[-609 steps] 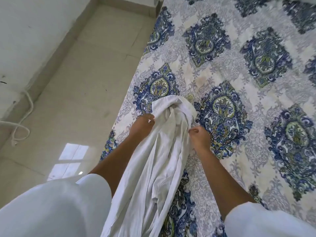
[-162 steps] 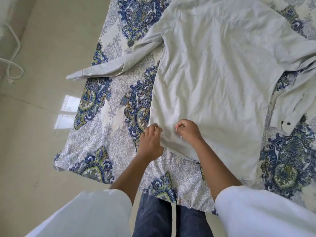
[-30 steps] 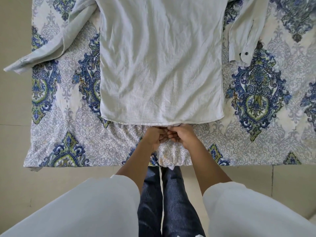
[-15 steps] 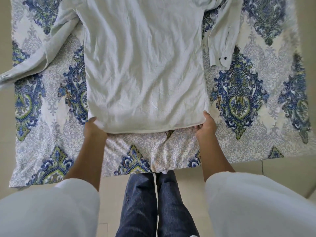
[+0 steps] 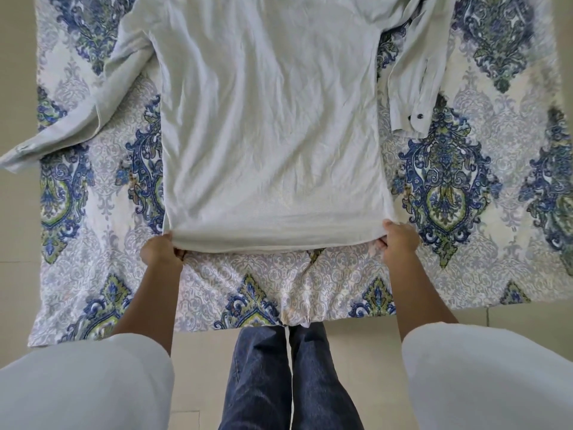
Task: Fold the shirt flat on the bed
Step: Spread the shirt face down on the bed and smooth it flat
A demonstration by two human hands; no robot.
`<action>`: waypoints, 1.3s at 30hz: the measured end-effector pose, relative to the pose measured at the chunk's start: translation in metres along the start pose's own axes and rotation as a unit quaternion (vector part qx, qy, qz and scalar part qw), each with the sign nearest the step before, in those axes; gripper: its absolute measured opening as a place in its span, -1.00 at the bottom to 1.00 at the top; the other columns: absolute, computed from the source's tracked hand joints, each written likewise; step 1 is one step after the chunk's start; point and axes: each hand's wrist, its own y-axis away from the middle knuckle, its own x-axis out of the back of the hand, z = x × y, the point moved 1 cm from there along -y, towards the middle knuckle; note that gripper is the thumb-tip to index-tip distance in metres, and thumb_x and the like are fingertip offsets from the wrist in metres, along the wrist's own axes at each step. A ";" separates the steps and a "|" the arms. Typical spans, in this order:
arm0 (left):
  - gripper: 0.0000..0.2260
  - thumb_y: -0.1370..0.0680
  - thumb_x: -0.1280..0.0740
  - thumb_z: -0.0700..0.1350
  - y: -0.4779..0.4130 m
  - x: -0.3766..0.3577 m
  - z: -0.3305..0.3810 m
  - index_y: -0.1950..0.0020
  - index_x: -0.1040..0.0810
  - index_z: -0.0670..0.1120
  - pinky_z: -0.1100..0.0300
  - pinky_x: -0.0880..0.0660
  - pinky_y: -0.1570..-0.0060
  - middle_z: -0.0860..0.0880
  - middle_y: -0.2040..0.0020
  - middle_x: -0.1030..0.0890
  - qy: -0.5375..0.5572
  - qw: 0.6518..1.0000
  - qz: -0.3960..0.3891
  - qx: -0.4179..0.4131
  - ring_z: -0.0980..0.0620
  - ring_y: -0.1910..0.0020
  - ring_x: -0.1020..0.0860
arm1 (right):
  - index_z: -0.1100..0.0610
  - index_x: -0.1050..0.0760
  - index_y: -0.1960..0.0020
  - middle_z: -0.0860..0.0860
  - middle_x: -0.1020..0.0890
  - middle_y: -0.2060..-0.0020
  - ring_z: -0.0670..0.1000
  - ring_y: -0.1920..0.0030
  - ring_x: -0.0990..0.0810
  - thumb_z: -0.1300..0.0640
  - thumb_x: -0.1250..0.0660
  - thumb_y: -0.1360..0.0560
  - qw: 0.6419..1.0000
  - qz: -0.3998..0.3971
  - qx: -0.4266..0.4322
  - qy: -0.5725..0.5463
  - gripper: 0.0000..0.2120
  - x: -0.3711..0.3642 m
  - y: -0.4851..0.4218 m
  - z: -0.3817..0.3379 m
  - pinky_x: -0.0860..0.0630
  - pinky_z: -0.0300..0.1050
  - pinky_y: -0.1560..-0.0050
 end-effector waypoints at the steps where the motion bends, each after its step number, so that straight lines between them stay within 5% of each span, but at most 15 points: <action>1: -0.92 -0.52 -0.24 -0.26 0.000 -0.004 0.000 0.18 -0.44 -0.16 0.16 -0.50 0.32 -0.11 0.19 -0.50 -0.049 0.997 0.043 -0.041 -0.08 0.13 -0.51 | 0.30 -0.41 -0.20 0.21 -0.57 -0.10 0.20 0.01 -0.59 0.21 -0.35 -0.47 0.996 0.038 0.047 0.069 -0.66 -0.003 0.004 -0.002 -0.57 0.05 0.07; 3: -0.83 -0.52 -0.24 -0.20 0.011 -0.013 0.004 -0.07 -0.48 -0.23 0.03 -0.49 0.04 -0.23 -0.08 -0.50 -0.276 0.936 0.133 -0.173 -0.17 -0.13 -0.45 | 0.29 -0.31 -0.30 0.23 -0.42 -0.27 0.22 -0.23 -0.44 0.15 -0.33 -0.48 0.947 0.111 0.171 0.247 -0.54 -0.012 0.024 -0.005 -0.47 0.09 -0.08; 5: -0.58 -0.53 -0.23 -0.11 0.025 -0.027 0.005 -0.35 -0.31 -0.24 -0.11 -0.35 -0.27 -0.24 -0.38 -0.31 -0.448 0.814 0.146 -0.340 -0.21 -0.35 -0.30 | 0.23 -0.28 -0.34 0.19 -0.32 -0.36 0.18 -0.36 -0.28 0.09 -0.31 -0.48 0.866 0.128 0.297 0.381 -0.50 -0.029 0.048 -0.005 -0.35 0.12 -0.25; 9: -0.47 -0.60 -0.08 -0.01 0.039 -0.084 -0.003 -0.52 -0.06 -0.16 -0.05 -0.04 -0.48 -0.10 -0.54 -0.03 -0.564 0.623 -0.109 -0.532 -0.08 -0.52 0.00 | 0.15 -0.41 -0.31 0.15 -0.38 -0.37 0.13 -0.40 -0.32 0.07 -0.24 -0.48 0.743 0.006 0.496 0.449 -0.58 -0.098 0.077 0.012 -0.29 0.16 -0.33; 12: -0.44 -0.57 0.22 0.13 0.026 -0.124 -0.010 -0.50 0.19 -0.12 -0.07 0.05 -0.49 -0.03 -0.51 0.19 -0.606 0.467 -0.200 -0.613 0.00 -0.50 0.19 | 0.11 -0.41 -0.35 0.10 -0.42 -0.38 0.10 -0.40 -0.37 0.02 -0.11 -0.51 0.628 -0.122 0.607 0.471 -0.55 -0.150 0.088 0.016 -0.27 0.16 -0.35; 15: -0.36 -0.50 0.34 0.29 -0.018 -0.132 0.012 -0.50 0.26 -0.02 0.00 0.27 -0.47 0.03 -0.50 0.26 -0.629 0.480 -0.144 -0.594 0.05 -0.50 0.23 | 0.05 -0.22 -0.47 0.02 -0.26 -0.47 0.06 -0.48 -0.20 -0.06 0.00 -0.57 0.590 -0.097 0.626 0.501 -0.50 -0.163 0.048 -0.003 -0.02 0.12 -0.45; 19: -0.34 -0.52 0.30 0.30 -0.061 -0.103 0.051 -0.52 0.25 -0.03 0.05 0.40 -0.42 -0.03 -0.52 0.27 -0.646 0.514 -0.041 -0.563 0.01 -0.50 0.28 | 0.05 -0.07 -0.52 0.06 -0.10 -0.52 0.10 -0.52 -0.05 -0.09 0.13 -0.57 0.695 0.050 0.511 0.503 -0.45 -0.134 -0.011 -0.038 0.00 0.22 -0.46; 21: -0.34 -0.54 0.22 0.23 -0.050 -0.110 0.054 -0.53 0.16 -0.12 0.00 0.32 -0.44 -0.07 -0.51 0.22 -0.632 0.517 -0.044 -0.576 -0.02 -0.50 0.21 | 0.12 -0.15 -0.50 0.13 -0.18 -0.49 0.14 -0.50 -0.13 -0.07 0.09 -0.55 0.712 0.055 0.506 0.483 -0.44 -0.146 0.004 -0.044 -0.06 0.28 -0.42; 25: -0.45 -0.59 0.08 0.11 -0.015 -0.173 0.047 -0.50 -0.10 -0.17 0.00 0.11 -0.47 -0.07 -0.52 -0.08 -0.602 0.414 -0.158 -0.664 -0.06 -0.49 -0.14 | 0.11 -0.31 -0.42 0.09 -0.35 -0.43 0.10 -0.44 -0.30 -0.01 -0.05 -0.53 0.598 -0.074 0.632 0.488 -0.51 -0.215 0.057 -0.048 -0.21 0.22 -0.36; 30: -0.42 -0.56 0.25 0.21 -0.071 -0.194 0.112 -0.51 0.20 -0.02 0.08 0.21 -0.45 0.08 -0.51 0.20 -0.595 0.490 -0.095 -0.629 0.10 -0.49 0.20 | 0.03 -0.22 -0.47 0.00 -0.25 -0.48 0.05 -0.49 -0.18 -0.06 0.01 -0.55 0.565 -0.038 0.636 0.525 -0.50 -0.224 -0.005 -0.110 -0.08 0.17 -0.43; 33: -0.41 -0.56 0.24 0.19 -0.090 -0.189 0.153 -0.50 0.23 -0.08 0.08 0.27 -0.45 -0.01 -0.53 0.18 -0.592 0.538 -0.021 -0.600 0.06 -0.50 0.21 | 0.04 -0.11 -0.51 0.03 -0.10 -0.52 0.09 -0.52 -0.03 -0.10 0.15 -0.56 0.648 0.042 0.559 0.515 -0.44 -0.215 -0.032 -0.155 0.10 0.20 -0.44; 35: -0.42 -0.58 0.13 0.12 -0.075 -0.205 0.156 -0.51 0.11 -0.15 0.03 0.18 -0.46 -0.09 -0.54 0.03 -0.578 0.517 -0.035 -0.630 -0.04 -0.52 0.05 | 0.11 -0.13 -0.50 0.08 -0.10 -0.52 0.12 -0.53 0.00 -0.08 0.11 -0.56 0.710 0.077 0.511 0.478 -0.44 -0.240 -0.016 -0.170 0.15 0.24 -0.43; 37: -0.46 -0.58 0.09 0.08 -0.059 -0.232 0.150 -0.50 0.02 -0.17 0.02 0.11 -0.45 -0.12 -0.52 -0.10 -0.579 0.445 -0.098 -0.676 -0.09 -0.51 -0.11 | 0.12 -0.29 -0.43 0.11 -0.25 -0.47 0.16 -0.49 -0.16 -0.03 0.00 -0.54 0.655 0.011 0.594 0.466 -0.49 -0.282 0.015 -0.169 0.00 0.27 -0.41; 39: -0.45 -0.58 0.17 0.12 -0.065 -0.250 0.162 -0.51 0.03 -0.12 0.05 0.15 -0.46 -0.06 -0.54 -0.07 -0.592 0.444 -0.118 -0.662 -0.04 -0.52 -0.04 | 0.05 -0.37 -0.40 0.05 -0.35 -0.43 0.13 -0.45 -0.27 -0.04 -0.04 -0.53 0.530 -0.069 0.683 0.497 -0.52 -0.315 0.031 -0.161 -0.08 0.22 -0.41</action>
